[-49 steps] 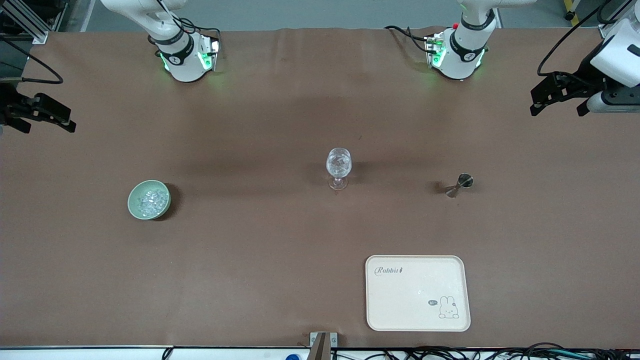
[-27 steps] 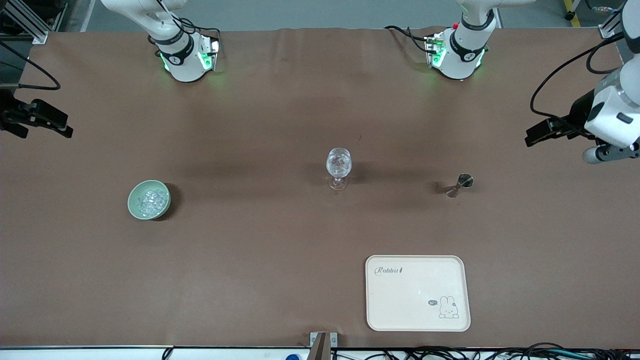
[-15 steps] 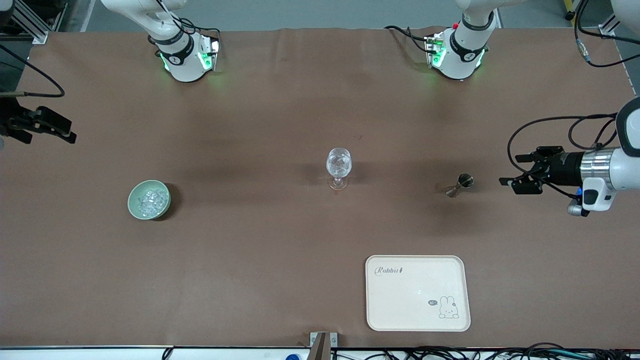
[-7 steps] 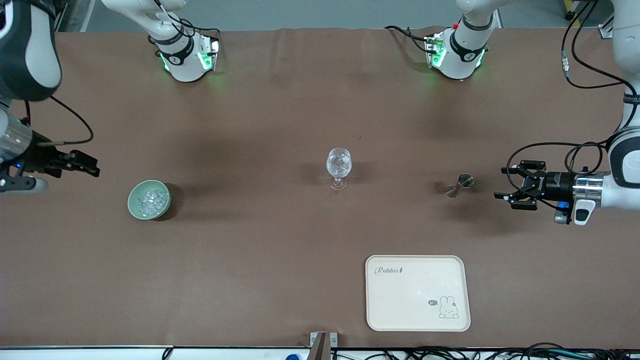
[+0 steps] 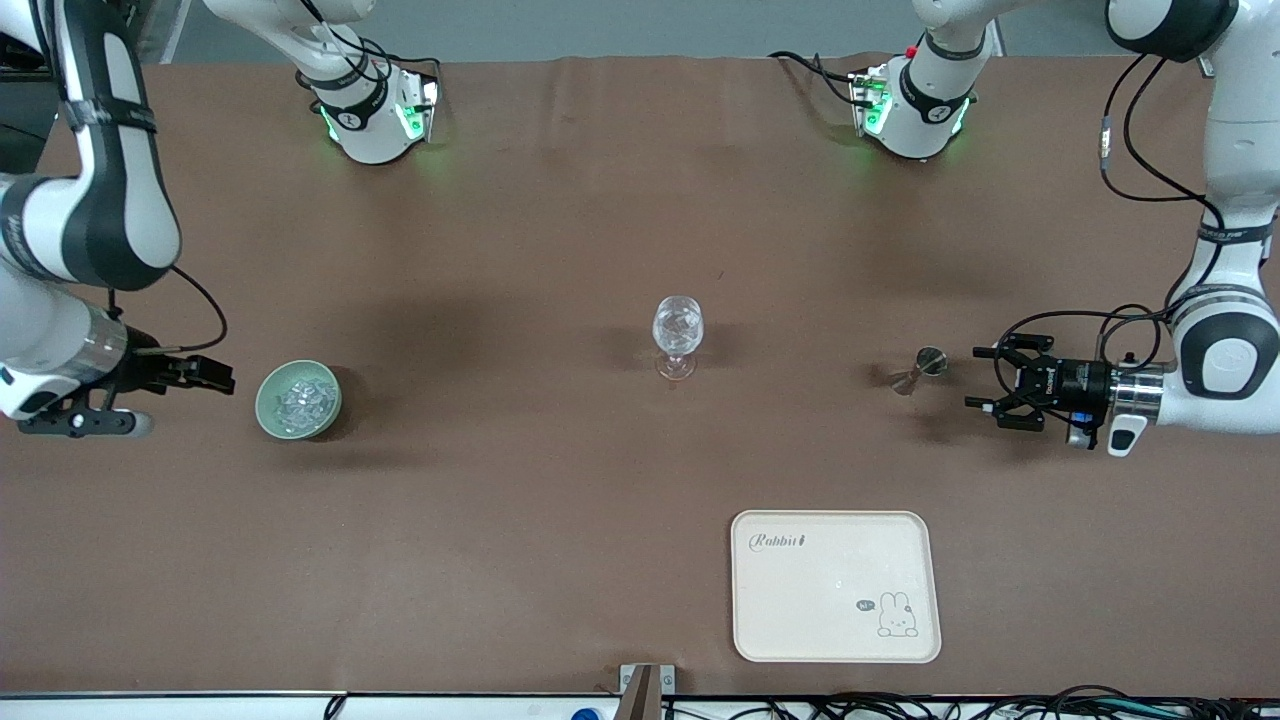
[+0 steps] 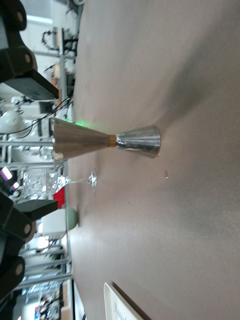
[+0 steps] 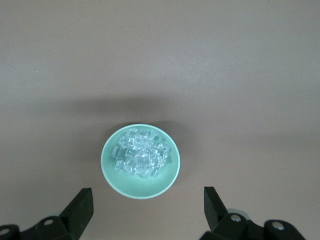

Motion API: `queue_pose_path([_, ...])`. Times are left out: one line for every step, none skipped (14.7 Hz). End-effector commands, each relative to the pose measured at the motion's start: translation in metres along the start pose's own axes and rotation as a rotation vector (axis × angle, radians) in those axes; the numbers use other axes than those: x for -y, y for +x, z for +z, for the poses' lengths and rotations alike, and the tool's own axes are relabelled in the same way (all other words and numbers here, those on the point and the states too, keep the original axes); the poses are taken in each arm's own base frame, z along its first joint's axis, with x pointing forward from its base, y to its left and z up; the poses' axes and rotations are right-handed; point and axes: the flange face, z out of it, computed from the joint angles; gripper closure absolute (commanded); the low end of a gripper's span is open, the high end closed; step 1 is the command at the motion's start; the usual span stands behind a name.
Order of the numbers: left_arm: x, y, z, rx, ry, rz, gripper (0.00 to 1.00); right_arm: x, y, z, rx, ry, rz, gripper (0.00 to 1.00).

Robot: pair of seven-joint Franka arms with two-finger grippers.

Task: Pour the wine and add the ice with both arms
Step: 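Grasp the jigger with the left gripper while the right gripper reaches the ice bowl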

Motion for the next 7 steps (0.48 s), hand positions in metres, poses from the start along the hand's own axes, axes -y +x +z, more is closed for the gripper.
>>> queue_pose_path([-0.001,0.014,0.006,0.053,-0.039,-0.022,0.12,-0.002,-0.007,0.033,-0.011,0.005,-0.003,0.02])
queue_pose_path([0.0,0.02,0.01,0.06,-0.038,-0.029,0.13,-0.001,-0.008,0.046,-0.007,0.004,-0.003,0.02])
queue_pose_path([0.002,0.026,0.015,0.068,-0.034,-0.037,0.13,-0.001,-0.009,0.057,-0.004,0.004,-0.002,0.02])
queue_pose_path([0.002,0.028,0.019,0.074,-0.029,-0.04,0.13,0.0,-0.012,0.068,0.006,0.005,-0.001,0.03])
queue_pose_path([0.003,0.033,0.025,0.083,-0.024,-0.047,0.14,0.0,-0.014,0.074,0.005,0.005,-0.001,0.03])
queue_pose_path([0.005,0.039,0.028,0.09,-0.023,-0.053,0.15,0.001,-0.017,0.082,0.003,0.004,0.0,0.03])
queue_pose_path([0.007,0.045,0.032,0.098,-0.025,-0.052,0.16,0.001,-0.021,0.09,-0.005,0.004,0.004,0.06])
